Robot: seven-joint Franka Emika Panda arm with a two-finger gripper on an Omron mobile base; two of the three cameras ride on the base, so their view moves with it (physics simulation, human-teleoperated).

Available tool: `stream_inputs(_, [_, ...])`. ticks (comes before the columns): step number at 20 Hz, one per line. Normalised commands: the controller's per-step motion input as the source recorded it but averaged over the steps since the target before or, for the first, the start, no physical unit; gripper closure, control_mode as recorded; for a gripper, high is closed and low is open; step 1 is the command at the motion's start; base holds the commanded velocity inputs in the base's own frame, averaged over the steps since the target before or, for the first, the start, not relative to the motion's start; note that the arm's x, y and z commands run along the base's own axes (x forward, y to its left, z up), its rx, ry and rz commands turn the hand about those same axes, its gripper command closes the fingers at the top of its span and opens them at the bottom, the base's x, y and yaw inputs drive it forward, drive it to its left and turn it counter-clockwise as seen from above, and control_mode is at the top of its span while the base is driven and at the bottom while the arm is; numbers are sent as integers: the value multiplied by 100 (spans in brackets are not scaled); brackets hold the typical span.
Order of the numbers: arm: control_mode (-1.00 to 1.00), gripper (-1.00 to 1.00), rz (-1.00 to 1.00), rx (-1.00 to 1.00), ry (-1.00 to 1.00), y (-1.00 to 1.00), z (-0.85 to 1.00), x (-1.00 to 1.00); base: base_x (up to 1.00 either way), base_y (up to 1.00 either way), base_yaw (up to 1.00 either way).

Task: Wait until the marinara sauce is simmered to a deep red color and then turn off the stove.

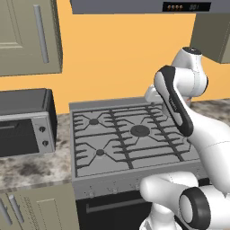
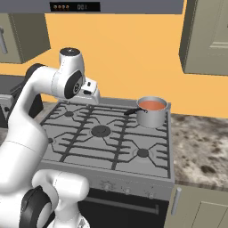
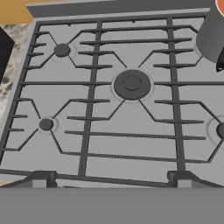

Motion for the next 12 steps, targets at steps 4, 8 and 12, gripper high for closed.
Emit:
stream_inputs(4, [-100, -100, 0, 0, 0, 0, 0, 0, 0, 0, 0])
stream_inputs(8, [-100, -100, 0, 0, 0, 0, 0, 0, 0, 0, 0])
stream_inputs(12, [-100, -100, 0, 0, 0, 0, 0, 0, 0, 0, 0])
